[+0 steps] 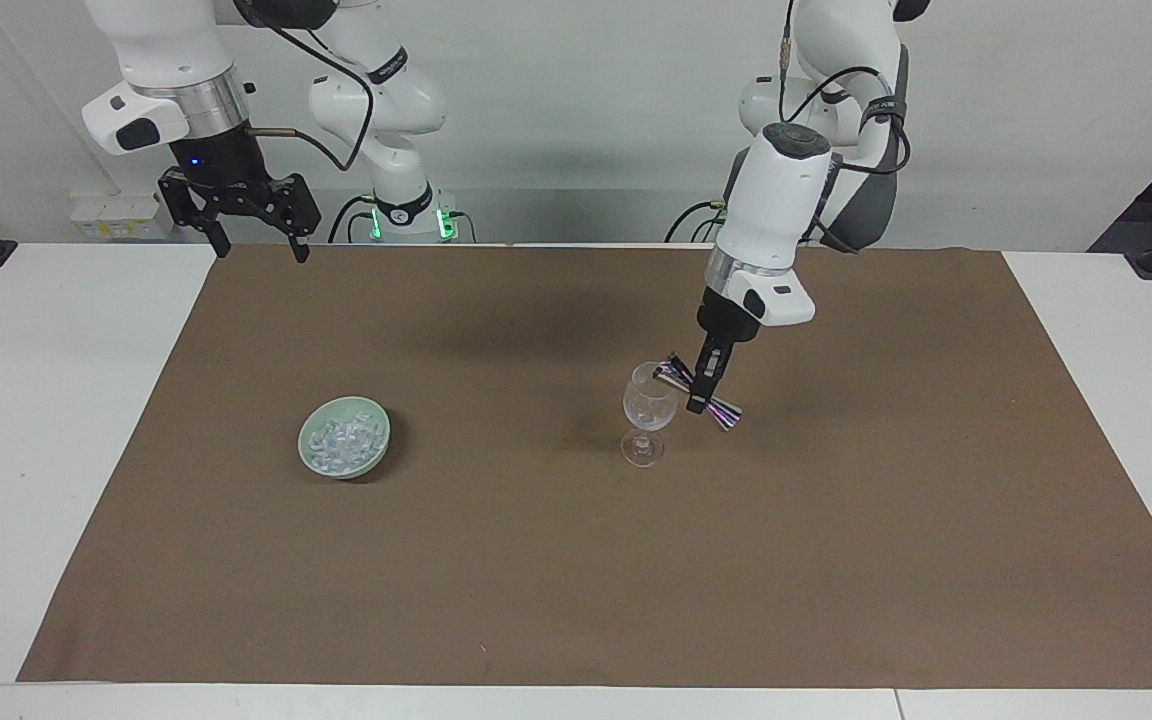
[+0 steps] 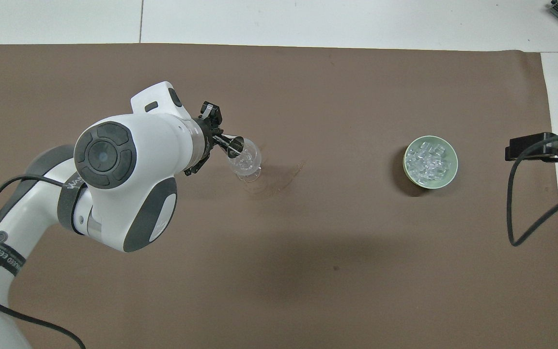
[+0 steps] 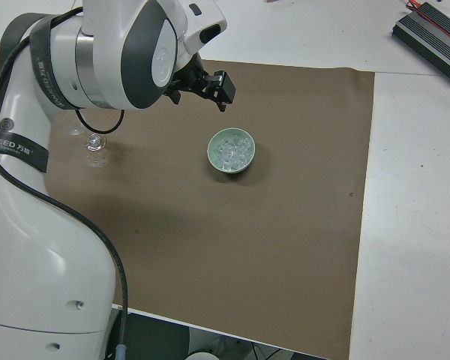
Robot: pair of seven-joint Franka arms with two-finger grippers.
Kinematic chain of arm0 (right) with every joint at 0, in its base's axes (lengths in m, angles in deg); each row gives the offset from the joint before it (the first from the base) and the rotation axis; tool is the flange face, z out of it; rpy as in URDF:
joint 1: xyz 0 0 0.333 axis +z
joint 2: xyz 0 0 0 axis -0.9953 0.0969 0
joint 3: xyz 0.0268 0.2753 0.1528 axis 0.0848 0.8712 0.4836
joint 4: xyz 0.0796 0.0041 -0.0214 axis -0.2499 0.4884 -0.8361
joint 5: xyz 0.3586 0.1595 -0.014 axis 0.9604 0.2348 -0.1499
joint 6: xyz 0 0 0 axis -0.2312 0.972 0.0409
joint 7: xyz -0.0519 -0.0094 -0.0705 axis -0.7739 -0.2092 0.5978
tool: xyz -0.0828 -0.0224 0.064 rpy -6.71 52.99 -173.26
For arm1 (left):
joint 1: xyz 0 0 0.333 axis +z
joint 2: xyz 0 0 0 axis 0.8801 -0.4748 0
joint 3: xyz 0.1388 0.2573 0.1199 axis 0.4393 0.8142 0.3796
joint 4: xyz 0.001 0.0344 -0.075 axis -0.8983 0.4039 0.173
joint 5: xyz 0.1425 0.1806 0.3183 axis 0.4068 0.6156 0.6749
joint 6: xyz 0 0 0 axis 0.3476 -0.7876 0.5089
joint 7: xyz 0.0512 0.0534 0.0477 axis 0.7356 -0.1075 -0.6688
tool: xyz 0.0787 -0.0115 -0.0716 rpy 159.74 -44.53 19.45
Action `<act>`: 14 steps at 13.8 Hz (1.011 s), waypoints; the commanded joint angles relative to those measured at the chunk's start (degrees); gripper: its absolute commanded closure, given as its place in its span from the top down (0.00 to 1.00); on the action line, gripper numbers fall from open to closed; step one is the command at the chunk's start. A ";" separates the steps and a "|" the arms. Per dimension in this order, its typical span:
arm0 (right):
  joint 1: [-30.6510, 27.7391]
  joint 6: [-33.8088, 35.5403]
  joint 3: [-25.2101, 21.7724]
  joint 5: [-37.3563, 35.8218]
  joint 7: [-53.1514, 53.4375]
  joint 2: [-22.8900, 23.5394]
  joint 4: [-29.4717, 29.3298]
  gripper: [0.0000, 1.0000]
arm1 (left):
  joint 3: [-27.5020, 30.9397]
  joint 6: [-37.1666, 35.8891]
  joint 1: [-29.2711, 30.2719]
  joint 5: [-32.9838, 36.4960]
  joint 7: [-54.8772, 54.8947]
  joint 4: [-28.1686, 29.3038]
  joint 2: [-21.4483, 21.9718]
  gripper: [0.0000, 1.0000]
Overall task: Pour wine and add ice with both arms
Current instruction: 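Tilt the bottle with the left gripper to pour into the glass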
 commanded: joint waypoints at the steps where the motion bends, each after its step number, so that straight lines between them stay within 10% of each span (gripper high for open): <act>1: -1.02 0.13 0.31 1.41 -1.64 -0.28 0.22 1.00 | 0.86 1.35 -1.35 2.36 -1.54 0.25 -0.07 0.00; 14: -1.02 0.13 0.31 1.41 -1.64 -0.28 0.22 1.00 | 0.86 1.26 -2.23 8.15 -6.37 -0.01 -0.16 0.00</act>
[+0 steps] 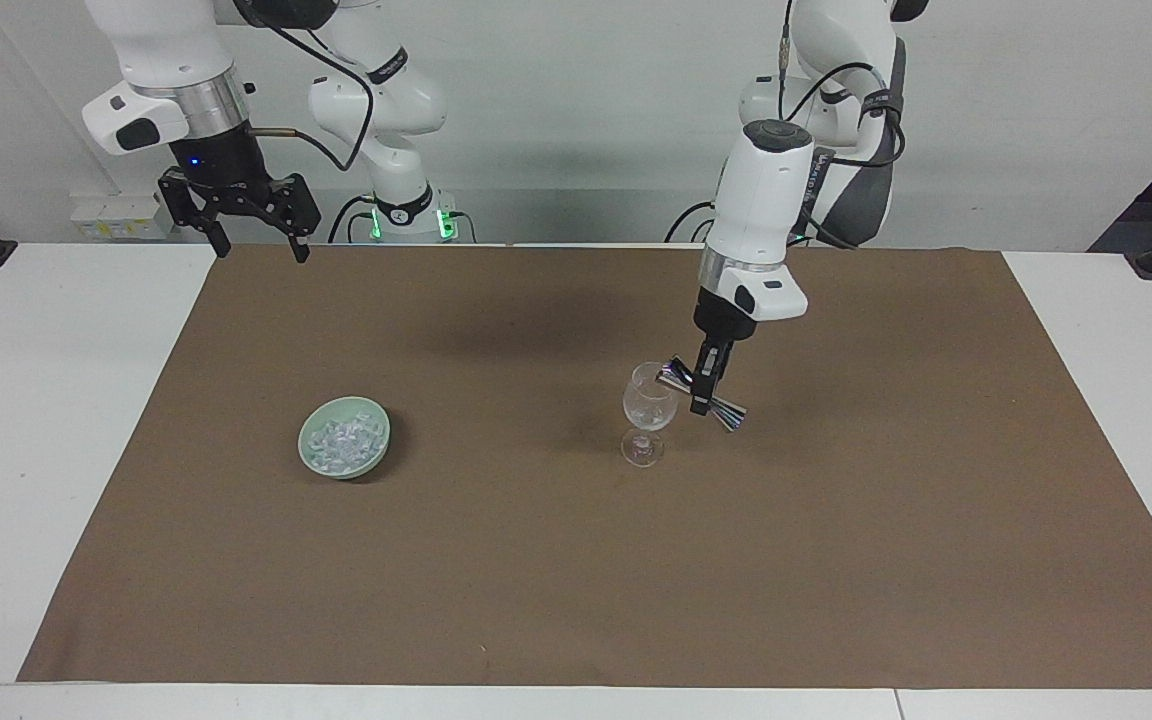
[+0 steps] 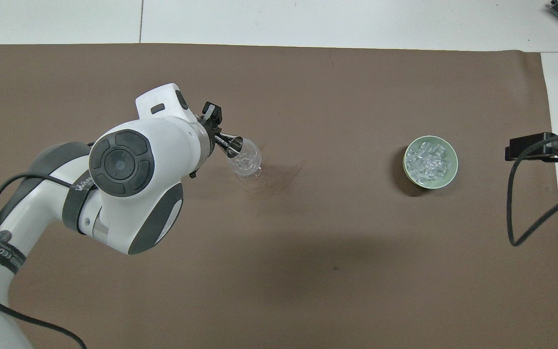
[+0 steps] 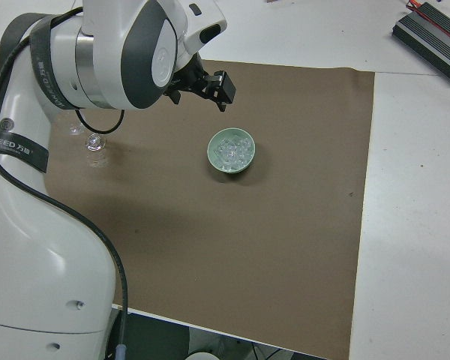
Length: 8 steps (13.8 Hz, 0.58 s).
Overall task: Pour wine and add ice with both arms
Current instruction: 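Tilt the bottle with the left gripper to pour into the glass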
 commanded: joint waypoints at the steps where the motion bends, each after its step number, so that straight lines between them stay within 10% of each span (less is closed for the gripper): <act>1: -1.02 0.13 0.31 1.41 -1.64 -0.28 0.22 1.00 | 0.97 1.17 -1.38 2.45 -2.93 -0.19 -0.32 0.00; 8: -1.02 0.13 0.31 1.41 -1.64 -0.28 0.22 1.00 | 0.97 0.99 -1.91 5.00 -4.08 -1.59 -1.28 0.00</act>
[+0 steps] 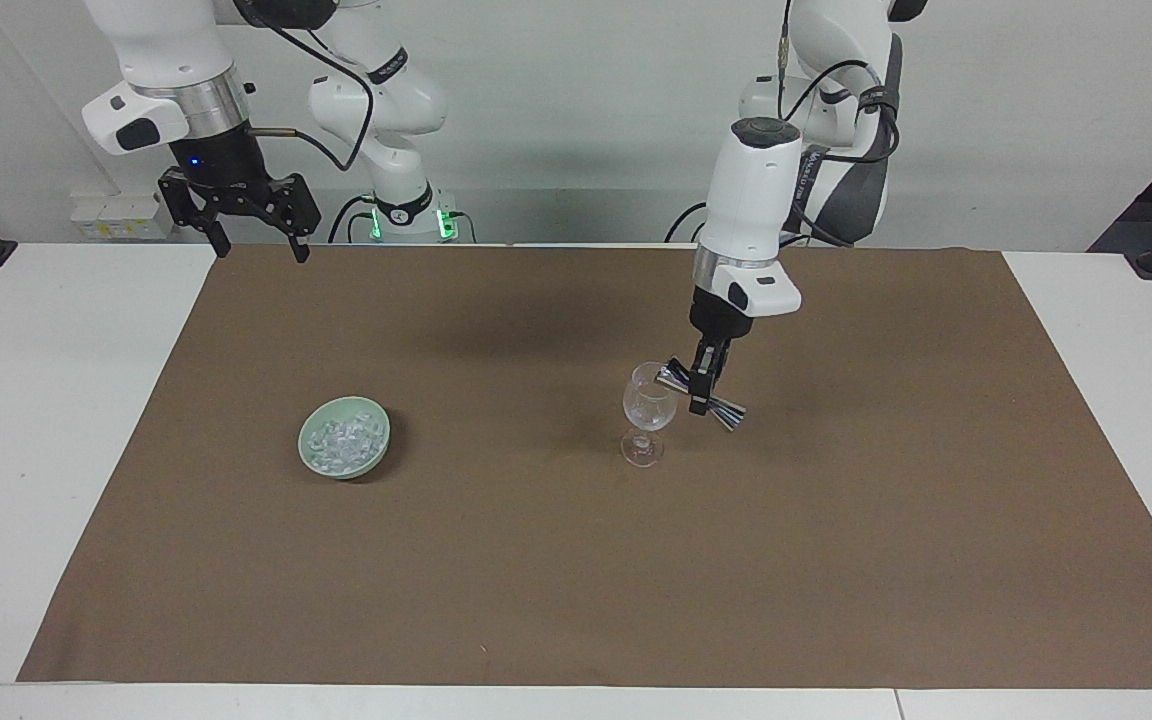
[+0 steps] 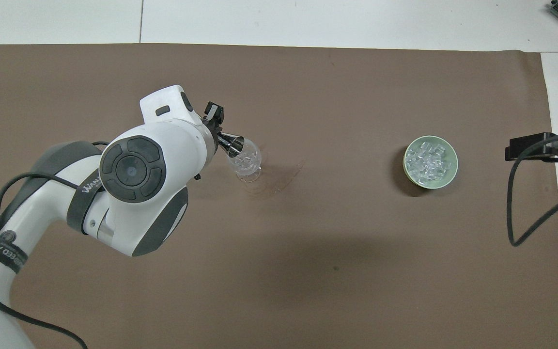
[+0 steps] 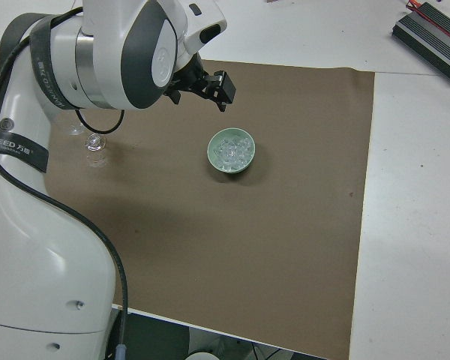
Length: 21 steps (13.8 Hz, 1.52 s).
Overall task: Pour wine and add ice with both arms
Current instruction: 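Tilt the bottle with the left gripper to pour into the glass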
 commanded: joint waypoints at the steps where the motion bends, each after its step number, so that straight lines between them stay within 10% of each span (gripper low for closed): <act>1: -1.02 0.13 0.31 1.41 -1.64 -0.28 0.22 1.00 | 0.95 0.79 -1.34 2.06 -1.86 -1.43 -1.18 0.00; 21: -1.02 0.13 0.31 1.41 -1.64 -0.28 0.22 1.00 | 0.95 -1.41 -1.60 6.99 -1.78 -2.22 -1.18 0.00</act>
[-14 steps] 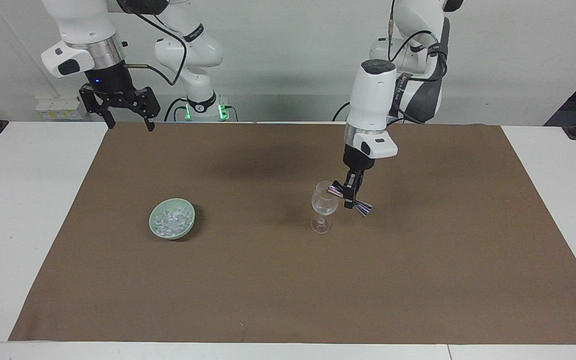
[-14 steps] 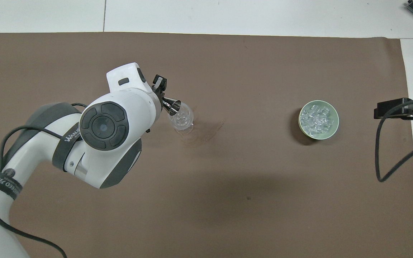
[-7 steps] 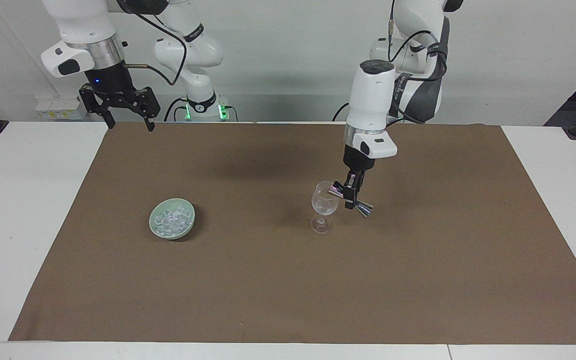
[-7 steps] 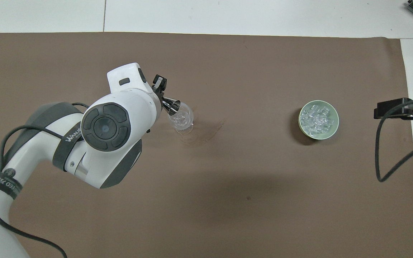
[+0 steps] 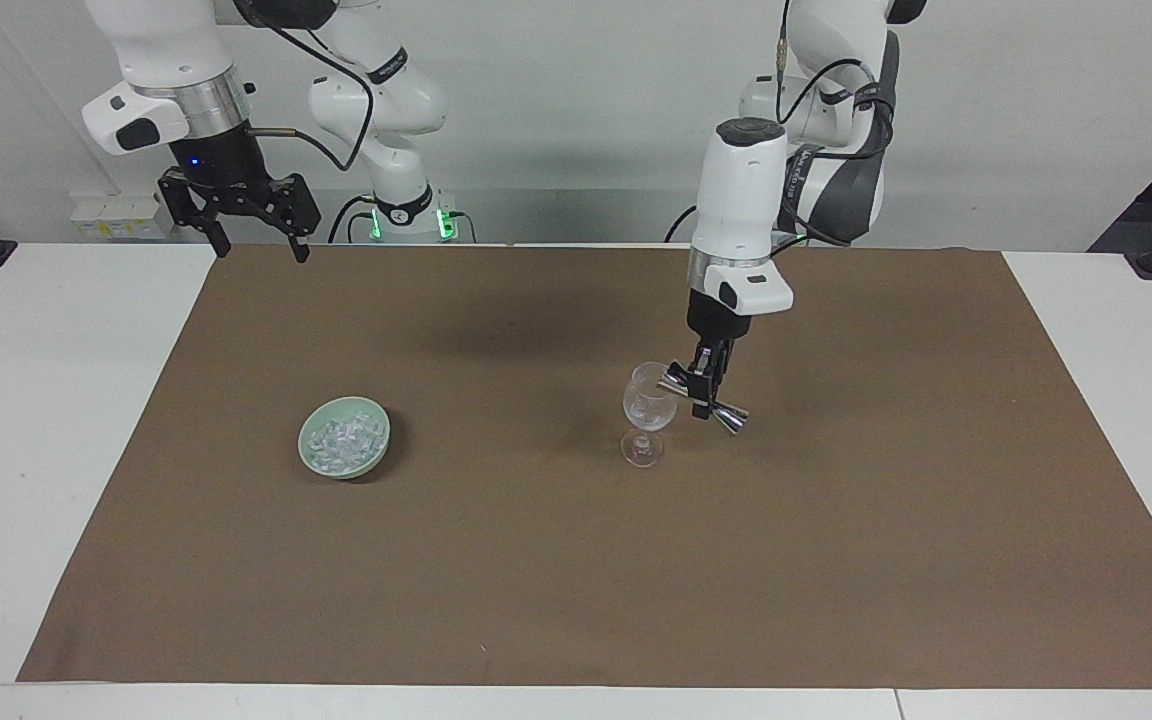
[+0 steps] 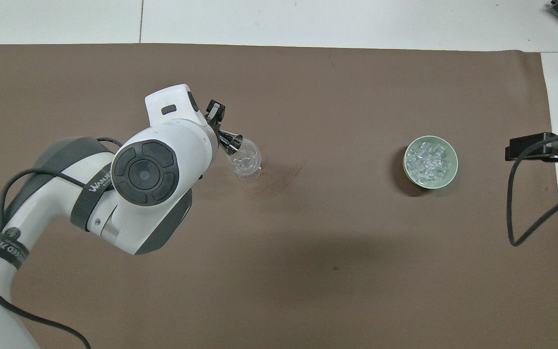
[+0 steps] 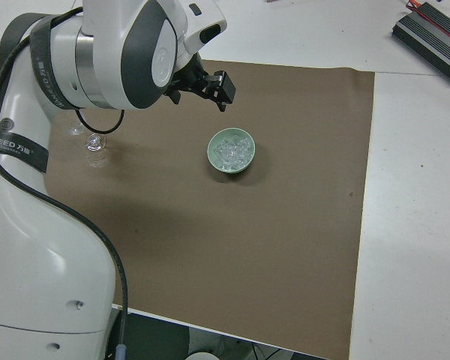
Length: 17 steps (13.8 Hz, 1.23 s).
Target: Pour wine and add ice with both arms
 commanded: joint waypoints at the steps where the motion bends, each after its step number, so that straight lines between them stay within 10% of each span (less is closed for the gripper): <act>1: -1.02 0.13 0.31 1.41 -1.64 -0.28 0.22 1.00 | 0.95 -1.28 -1.38 2.29 -1.40 -1.53 -0.61 0.00; 17: -1.02 0.13 0.31 1.41 -1.64 -0.28 0.22 1.00 | 0.86 -1.46 -2.35 8.89 -1.05 -2.94 -1.49 0.00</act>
